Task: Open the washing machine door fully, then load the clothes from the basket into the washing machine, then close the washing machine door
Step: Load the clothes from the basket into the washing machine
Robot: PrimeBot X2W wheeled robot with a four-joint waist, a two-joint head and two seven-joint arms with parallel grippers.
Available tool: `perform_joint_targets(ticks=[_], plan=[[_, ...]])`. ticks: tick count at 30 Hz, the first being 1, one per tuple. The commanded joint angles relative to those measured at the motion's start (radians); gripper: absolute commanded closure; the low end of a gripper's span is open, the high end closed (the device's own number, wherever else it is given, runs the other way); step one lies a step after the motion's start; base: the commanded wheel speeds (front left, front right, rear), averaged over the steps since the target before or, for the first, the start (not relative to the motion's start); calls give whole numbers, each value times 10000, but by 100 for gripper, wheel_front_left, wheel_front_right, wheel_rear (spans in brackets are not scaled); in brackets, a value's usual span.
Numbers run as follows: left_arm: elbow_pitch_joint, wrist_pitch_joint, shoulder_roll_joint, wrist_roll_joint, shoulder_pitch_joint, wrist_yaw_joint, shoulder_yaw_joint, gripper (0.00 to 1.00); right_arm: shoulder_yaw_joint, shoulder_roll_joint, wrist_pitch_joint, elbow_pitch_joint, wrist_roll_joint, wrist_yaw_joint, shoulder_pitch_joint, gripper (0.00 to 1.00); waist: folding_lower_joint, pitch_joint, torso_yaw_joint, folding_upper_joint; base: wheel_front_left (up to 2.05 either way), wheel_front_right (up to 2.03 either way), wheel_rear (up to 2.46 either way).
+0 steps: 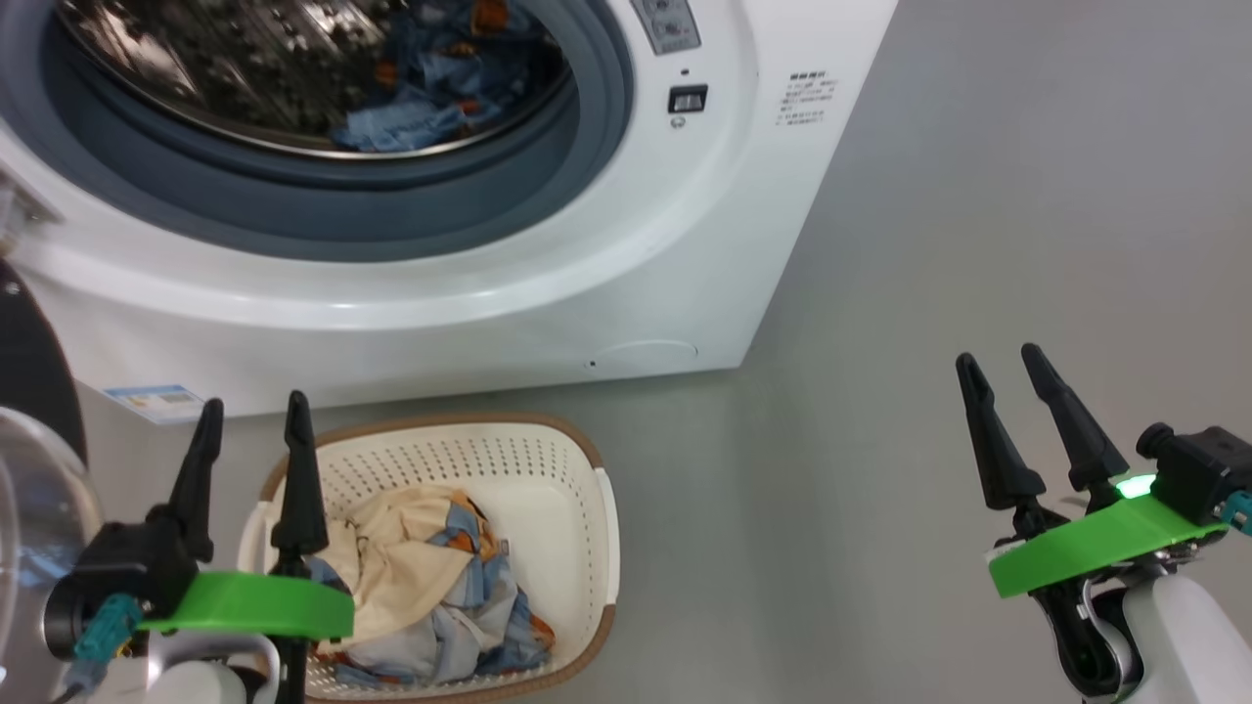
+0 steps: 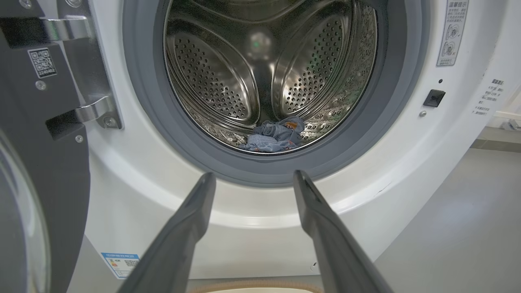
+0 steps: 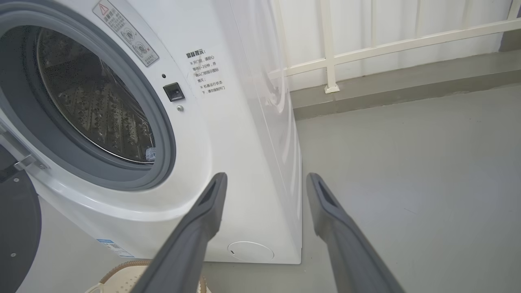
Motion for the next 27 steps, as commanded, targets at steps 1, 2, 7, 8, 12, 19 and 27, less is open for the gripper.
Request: perform_joint_targets(ticks=[1, 2, 7, 8, 12, 19, 27], plan=[[-29, -7, 229, -88, -447, -43, 329, 0, 180, -68, -48, -274, -61, 16, -189, 0, 0, 490, -210, 0, 0, 0, 0], [60, 0, 228, -126, -540, -66, 334, 0, 179, -54, -48, -294, -64, 16, -234, 0, 0, 608, -242, 0, 0, 0, 0], [596, 53, 297, -184, -1049, -187, 291, 0, 166, 15, -48, -379, -73, 16, -470, 0, 0, 1243, -386, 0, 0, 0, 0], [732, 64, 313, -189, -1163, -216, 274, 0, 161, 27, -48, -394, -76, 16, -518, 0, 0, 1372, -412, 0, 0, 0, 0], [1329, 98, 412, -79, -1645, -295, 149, 0, 145, 89, -48, -467, -89, 16, -712, 0, 0, 1870, -536, 0, 0, 0, 0], [2660, 241, 517, -155, -2405, -504, 72, 0, 162, 157, -48, -573, -110, 16, -1041, 0, 0, 2573, -701, 0, 0, 0, 0], [4856, 301, 561, -329, -3486, -885, -23, 0, 86, 147, -48, -699, -146, 16, -1340, 0, 0, 3529, -783, 0, 0, 0, 0]])
